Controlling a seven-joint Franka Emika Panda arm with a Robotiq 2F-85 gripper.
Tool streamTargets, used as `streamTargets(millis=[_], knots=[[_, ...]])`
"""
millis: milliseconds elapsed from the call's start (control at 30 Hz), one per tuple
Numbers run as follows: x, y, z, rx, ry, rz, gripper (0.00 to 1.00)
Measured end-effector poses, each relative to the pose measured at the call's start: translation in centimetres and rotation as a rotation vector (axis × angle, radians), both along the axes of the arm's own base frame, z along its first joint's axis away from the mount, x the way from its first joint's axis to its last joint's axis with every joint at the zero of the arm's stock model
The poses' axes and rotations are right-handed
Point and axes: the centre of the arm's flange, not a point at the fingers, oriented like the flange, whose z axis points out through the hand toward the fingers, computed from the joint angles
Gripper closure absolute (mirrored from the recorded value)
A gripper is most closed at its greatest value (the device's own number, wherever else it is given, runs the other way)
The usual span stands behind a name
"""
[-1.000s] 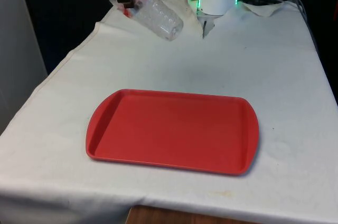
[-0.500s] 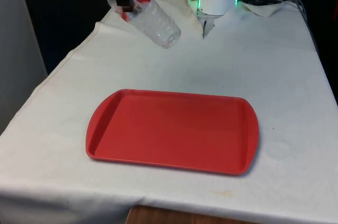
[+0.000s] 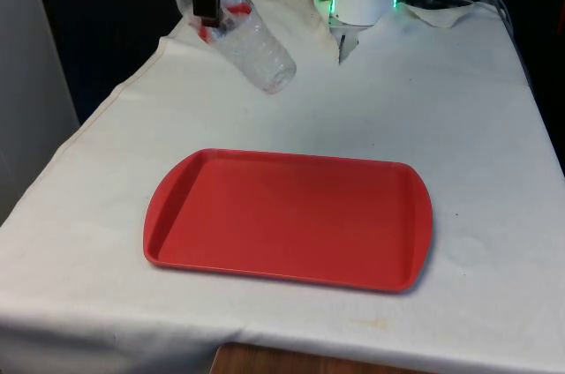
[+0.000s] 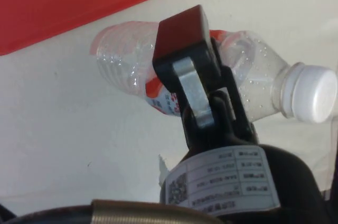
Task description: Place the bottle upright on the tray.
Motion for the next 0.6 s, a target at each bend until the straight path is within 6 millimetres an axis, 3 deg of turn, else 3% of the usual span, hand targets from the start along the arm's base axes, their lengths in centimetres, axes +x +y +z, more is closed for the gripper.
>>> streamTargets(millis=[600], knots=[[1.0,1.8,-0.1,-0.112,-0.03,-0.02,1.0]])
